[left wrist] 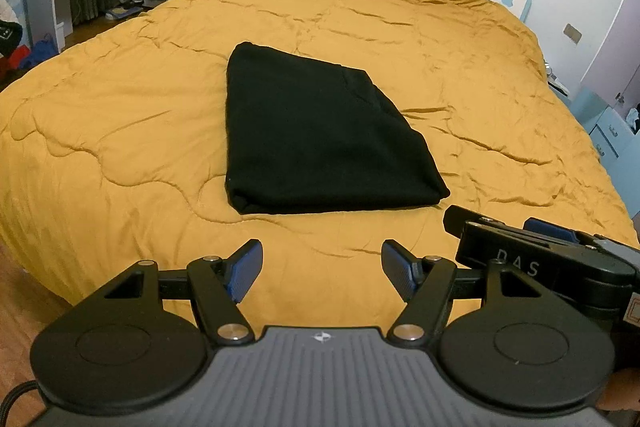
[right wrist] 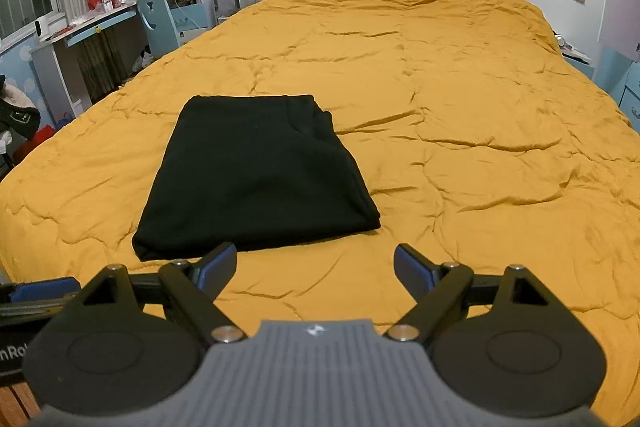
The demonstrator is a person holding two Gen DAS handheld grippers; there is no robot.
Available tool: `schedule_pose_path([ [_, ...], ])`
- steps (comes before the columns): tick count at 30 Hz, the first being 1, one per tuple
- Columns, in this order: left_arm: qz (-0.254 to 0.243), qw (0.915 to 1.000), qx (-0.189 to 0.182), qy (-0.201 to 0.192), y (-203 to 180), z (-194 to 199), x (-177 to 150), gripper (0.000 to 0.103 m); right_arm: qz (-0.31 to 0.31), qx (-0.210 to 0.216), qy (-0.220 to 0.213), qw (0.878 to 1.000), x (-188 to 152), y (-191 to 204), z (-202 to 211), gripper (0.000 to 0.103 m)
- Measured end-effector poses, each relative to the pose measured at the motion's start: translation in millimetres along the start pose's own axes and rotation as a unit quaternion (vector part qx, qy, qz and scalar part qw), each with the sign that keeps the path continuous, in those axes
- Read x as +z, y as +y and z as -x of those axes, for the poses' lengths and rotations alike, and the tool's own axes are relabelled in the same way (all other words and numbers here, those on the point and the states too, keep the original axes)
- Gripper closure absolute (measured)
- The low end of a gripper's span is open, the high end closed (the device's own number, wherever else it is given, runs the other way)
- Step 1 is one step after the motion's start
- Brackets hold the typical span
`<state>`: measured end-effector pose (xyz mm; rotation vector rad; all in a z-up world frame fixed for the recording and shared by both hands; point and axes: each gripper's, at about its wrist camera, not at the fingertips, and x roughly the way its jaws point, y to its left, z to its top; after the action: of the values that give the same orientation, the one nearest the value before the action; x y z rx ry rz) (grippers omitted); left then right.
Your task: Fold small clothes
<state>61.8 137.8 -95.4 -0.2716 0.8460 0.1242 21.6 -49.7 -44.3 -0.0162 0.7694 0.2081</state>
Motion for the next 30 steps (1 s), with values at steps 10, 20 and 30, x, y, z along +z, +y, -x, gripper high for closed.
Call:
schedule_pose_path([
  [10,-0.001,1.0000,0.002,0.005,0.6,-2.4,1.2,0.023,0.001,-0.003,0.004,1.000,-0.7,0.2,-2.4,0.021],
  [20,-0.004,0.9999,0.009,0.010,0.1,-4.2,1.3,0.023,0.002,-0.005,0.009,1.000,-2.1,1.2,-5.5,0.021],
  [30,-0.009,0.9998,0.015,0.013,-1.0,-6.2,2.3,0.023,0.001,-0.007,0.014,1.000,-2.6,1.6,-7.4,0.021],
])
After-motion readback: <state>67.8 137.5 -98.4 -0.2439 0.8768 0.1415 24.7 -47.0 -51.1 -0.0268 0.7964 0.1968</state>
